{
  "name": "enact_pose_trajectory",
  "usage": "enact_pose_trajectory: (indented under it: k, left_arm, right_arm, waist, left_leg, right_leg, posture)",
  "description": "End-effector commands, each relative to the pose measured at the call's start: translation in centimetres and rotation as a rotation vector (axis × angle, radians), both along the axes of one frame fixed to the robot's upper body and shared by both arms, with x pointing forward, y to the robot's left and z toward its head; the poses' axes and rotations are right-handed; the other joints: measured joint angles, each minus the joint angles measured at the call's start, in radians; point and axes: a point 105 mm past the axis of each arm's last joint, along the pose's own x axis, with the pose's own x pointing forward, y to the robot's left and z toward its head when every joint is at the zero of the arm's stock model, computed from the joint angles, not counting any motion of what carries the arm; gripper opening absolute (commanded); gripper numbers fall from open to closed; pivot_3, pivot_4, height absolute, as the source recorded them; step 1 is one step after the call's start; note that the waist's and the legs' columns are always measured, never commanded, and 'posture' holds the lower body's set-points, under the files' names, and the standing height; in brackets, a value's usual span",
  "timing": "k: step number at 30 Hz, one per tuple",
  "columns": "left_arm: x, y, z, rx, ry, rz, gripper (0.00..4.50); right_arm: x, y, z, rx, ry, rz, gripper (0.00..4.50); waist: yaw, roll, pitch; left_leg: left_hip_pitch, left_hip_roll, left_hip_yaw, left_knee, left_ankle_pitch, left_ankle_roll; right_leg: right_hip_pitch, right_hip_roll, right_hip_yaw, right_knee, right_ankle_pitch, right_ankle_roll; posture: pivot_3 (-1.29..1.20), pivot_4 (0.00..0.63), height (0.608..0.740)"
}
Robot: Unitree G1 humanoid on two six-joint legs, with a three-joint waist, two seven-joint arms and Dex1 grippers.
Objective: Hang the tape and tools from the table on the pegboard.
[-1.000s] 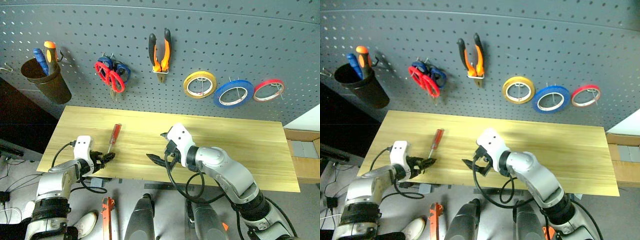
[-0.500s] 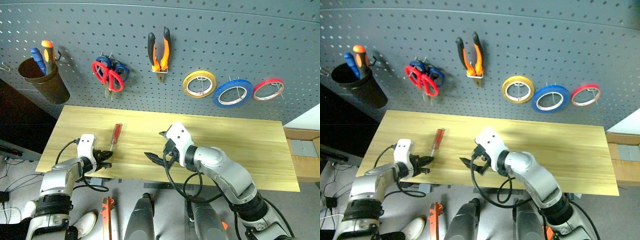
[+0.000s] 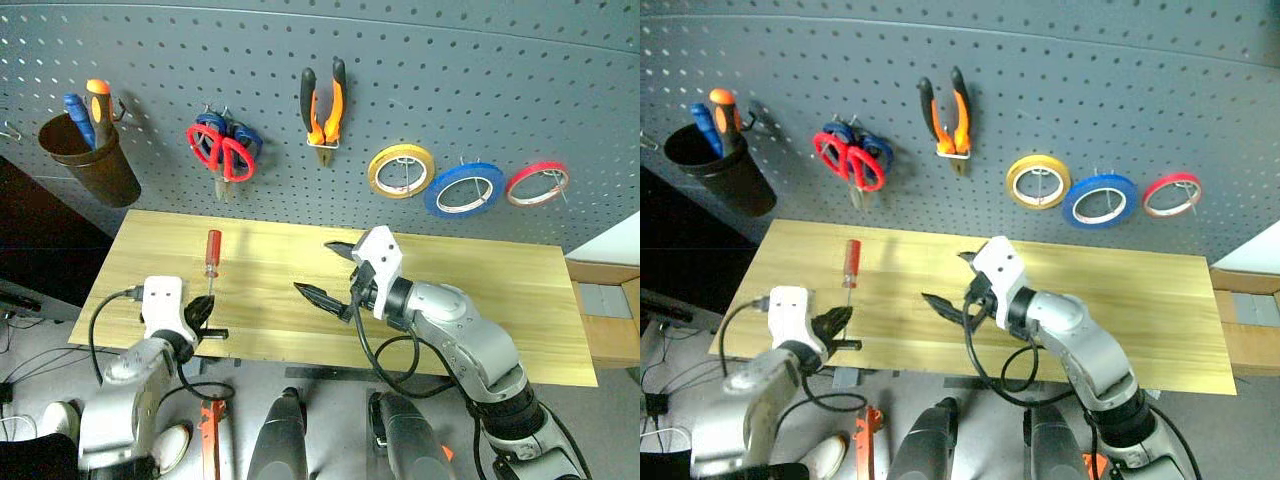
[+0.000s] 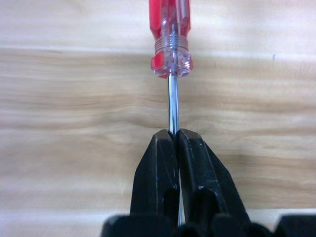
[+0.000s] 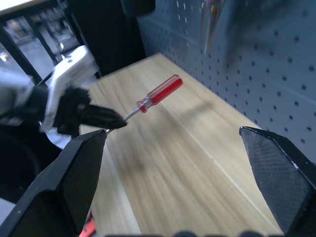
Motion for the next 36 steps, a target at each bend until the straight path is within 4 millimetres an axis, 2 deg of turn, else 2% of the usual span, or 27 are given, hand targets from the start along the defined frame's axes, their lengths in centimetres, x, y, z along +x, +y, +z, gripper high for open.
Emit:
enact_pose_trajectory:
  k: [1, 6, 10, 14, 16, 20, 24, 28, 31, 36]
  left_arm:
    - [-2.5, -0.3, 3.1, 0.102, -0.146, 0.112, 0.06]
    - [-4.0, -1.1, 5.7, 0.288, -0.298, 0.162, 0.06]
    - [-4.0, 0.1, 9.2, 0.463, -0.461, 0.245, 0.06]
    - [-2.8, 2.1, 11.6, 0.52, -0.554, 0.31, 0.06]
    - [-1.9, 2.7, 13.1, 0.544, -0.602, 0.32, 0.06]
    - [0.8, 3.4, 17.7, 0.568, -0.742, 0.323, 0.06]
    - [4.5, 2.0, 20.6, 0.555, -0.817, 0.212, 0.06]
    - [6.9, 1.8, 24.5, 0.537, -0.926, 0.215, 0.06]
    - [8.5, 2.2, 25.5, 0.514, -0.944, 0.226, 0.06]
    - [11.2, 1.9, 25.5, 0.444, -0.919, 0.19, 0.06]
  right_arm:
    - [-0.6, 0.3, 1.4, 0.071, -0.053, 0.056, 4.5]
    - [-0.1, 1.1, 1.9, 0.104, -0.089, 0.082, 4.5]
    - [0.2, 1.9, 3.2, 0.166, -0.136, 0.108, 4.5]
    - [-0.1, 2.3, 5.4, 0.258, -0.174, 0.143, 4.5]
    - [-0.1, 2.5, 6.2, 0.281, -0.189, 0.154, 4.5]
    - [0.1, 2.8, 8.3, 0.331, -0.219, 0.156, 4.5]
    - [0.9, 3.3, 8.9, 0.333, -0.233, 0.126, 4.5]
    - [1.6, 3.9, 9.5, 0.346, -0.256, 0.093, 4.5]
    - [1.8, 4.4, 10.0, 0.364, -0.255, 0.081, 4.5]
    - [2.2, 4.9, 10.2, 0.37, -0.264, 0.06, 4.5]
  waist:
    - [0.011, -0.002, -0.011]
    - [0.05, -0.001, -0.043]
    - [0.076, -0.001, -0.07]
    - [0.103, 0.0, -0.098]
    - [0.11, 0.0, -0.112]
    - [0.129, -0.002, -0.121]
    - [0.134, -0.004, -0.132]
    - [0.13, -0.005, -0.139]
    - [0.124, -0.005, -0.139]
    - [0.116, -0.005, -0.139]
  left_leg:
    - [0.0, 0.0, 0.0, 0.0, 0.0, 0.0]
    - [0.001, -0.001, -0.006, 0.0, 0.003, -0.005]
    - [0.002, -0.002, -0.007, 0.0, 0.003, -0.005]
    - [0.003, 0.0, -0.01, 0.0, 0.005, -0.007]
    - [0.004, -0.001, -0.009, 0.0, 0.005, -0.007]
    - [0.006, 0.0, -0.011, 0.0, 0.006, -0.008]
    - [0.006, 0.001, -0.013, 0.0, 0.008, -0.01]
    - [0.006, 0.001, -0.012, 0.0, 0.011, -0.013]
    - [0.006, 0.001, -0.012, 0.0, 0.011, -0.013]
    - [0.006, 0.001, -0.011, -0.001, 0.012, -0.012]
  right_leg:
    - [0.0, 0.0, -0.001, 0.0, 0.0, 0.0]
    - [0.002, 0.003, -0.009, 0.0, 0.0, 0.0]
    - [0.005, 0.004, -0.011, 0.0, 0.001, -0.002]
    - [0.005, 0.006, -0.013, 0.001, 0.002, -0.004]
    - [0.006, 0.006, -0.013, 0.001, 0.002, -0.004]
    - [0.007, 0.008, -0.014, 0.003, 0.003, -0.005]
    - [0.007, 0.009, -0.016, 0.003, 0.005, -0.006]
    - [0.007, 0.01, -0.015, 0.003, 0.006, -0.006]
    - [0.007, 0.01, -0.015, 0.004, 0.007, -0.007]
    - [0.006, 0.011, -0.013, 0.004, 0.007, -0.007]
  posture:
    - [0.24, 0.203, 0.74]
    - [0.29, 0.16, 0.74]
    - [0.32, 0.125, 0.74]
    - [0.32, 0.106, 0.74]
    - [0.32, 0.098, 0.74]
    - [0.31, 0.088, 0.74]
    - [0.29, 0.085, 0.74]
    - [0.27, 0.087, 0.74]
    - [0.26, 0.097, 0.74]
    - [0.25, 0.117, 0.74]
